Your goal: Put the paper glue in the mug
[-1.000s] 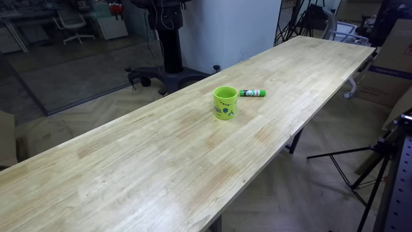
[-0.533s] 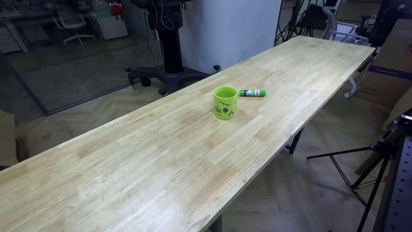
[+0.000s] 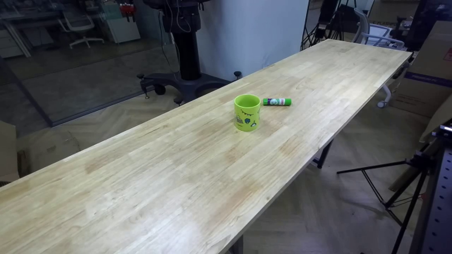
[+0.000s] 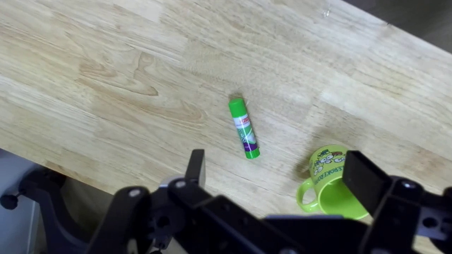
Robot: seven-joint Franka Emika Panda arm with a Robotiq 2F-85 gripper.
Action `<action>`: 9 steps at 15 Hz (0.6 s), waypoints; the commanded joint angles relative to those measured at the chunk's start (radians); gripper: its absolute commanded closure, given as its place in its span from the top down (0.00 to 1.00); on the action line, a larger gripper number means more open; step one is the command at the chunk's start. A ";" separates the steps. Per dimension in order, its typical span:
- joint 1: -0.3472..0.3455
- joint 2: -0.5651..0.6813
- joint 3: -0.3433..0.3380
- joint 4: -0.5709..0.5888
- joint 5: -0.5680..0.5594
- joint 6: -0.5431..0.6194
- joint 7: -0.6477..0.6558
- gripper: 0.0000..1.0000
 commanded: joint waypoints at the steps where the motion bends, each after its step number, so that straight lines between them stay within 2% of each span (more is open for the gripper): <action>1: -0.072 0.204 0.082 0.160 0.120 0.015 -0.003 1.00; 3: -0.110 0.297 0.126 0.238 0.139 -0.006 0.016 1.00; 4: -0.109 0.202 0.128 0.131 0.091 0.023 0.016 1.00; 6: -0.132 0.276 0.151 0.189 0.097 0.024 0.019 1.00; 9: -0.131 0.300 0.146 0.213 0.088 0.028 0.039 1.00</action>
